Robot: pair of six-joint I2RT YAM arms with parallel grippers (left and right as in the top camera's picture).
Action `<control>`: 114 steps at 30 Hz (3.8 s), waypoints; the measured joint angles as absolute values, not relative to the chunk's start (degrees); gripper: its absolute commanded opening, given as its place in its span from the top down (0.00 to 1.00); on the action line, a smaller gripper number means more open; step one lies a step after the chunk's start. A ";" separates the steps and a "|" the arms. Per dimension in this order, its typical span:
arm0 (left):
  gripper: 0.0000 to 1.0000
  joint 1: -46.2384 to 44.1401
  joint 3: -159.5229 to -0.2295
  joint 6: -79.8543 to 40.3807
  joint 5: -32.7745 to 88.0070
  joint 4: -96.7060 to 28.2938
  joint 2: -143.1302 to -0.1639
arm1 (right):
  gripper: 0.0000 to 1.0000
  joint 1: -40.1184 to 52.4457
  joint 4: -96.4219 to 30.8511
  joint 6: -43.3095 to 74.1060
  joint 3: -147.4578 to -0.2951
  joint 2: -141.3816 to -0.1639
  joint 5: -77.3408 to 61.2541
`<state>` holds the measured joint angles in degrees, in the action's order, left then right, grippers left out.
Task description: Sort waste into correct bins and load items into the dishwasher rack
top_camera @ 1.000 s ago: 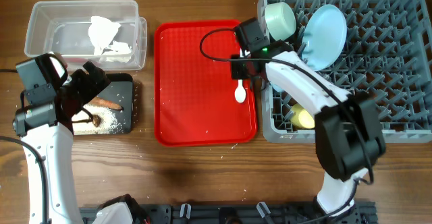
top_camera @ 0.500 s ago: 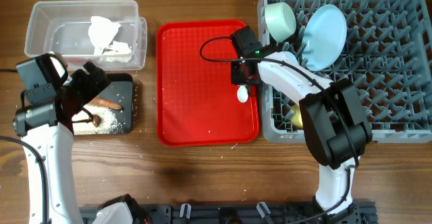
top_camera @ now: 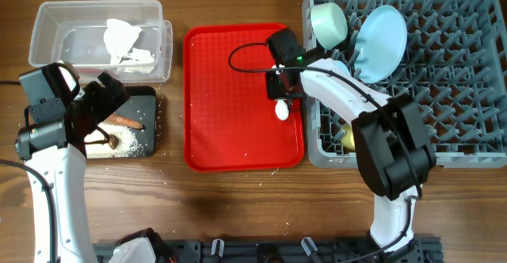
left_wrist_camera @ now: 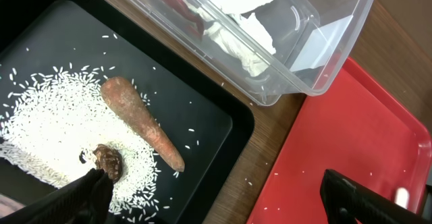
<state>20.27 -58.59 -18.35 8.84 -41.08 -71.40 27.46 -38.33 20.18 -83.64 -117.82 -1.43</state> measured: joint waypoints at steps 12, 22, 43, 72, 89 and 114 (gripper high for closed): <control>0.00 20.27 -58.59 -18.37 8.82 -41.15 -71.40 | 0.96 20.80 -48.75 24.12 -85.25 -87.68 4.78; 0.00 20.27 -58.59 -18.37 8.82 -41.17 -71.40 | 0.96 -6.83 -60.93 46.72 -83.02 -83.15 16.97; 0.00 20.27 -58.59 -18.37 8.82 -41.17 -71.40 | 0.00 -8.91 -56.36 35.29 -76.20 -86.41 -14.68; 0.00 20.27 -58.59 -18.37 8.82 -41.17 -71.40 | 0.00 -8.88 -66.02 22.22 -69.54 -36.29 6.22; 0.00 20.27 -58.74 -18.37 8.82 -41.17 -71.26 | 0.00 2.33 -6.50 18.76 -6.11 -4.60 -1.17; 0.00 20.27 -58.76 -18.37 8.82 -41.17 -71.26 | 0.00 2.33 0.49 17.65 -0.82 -0.99 2.00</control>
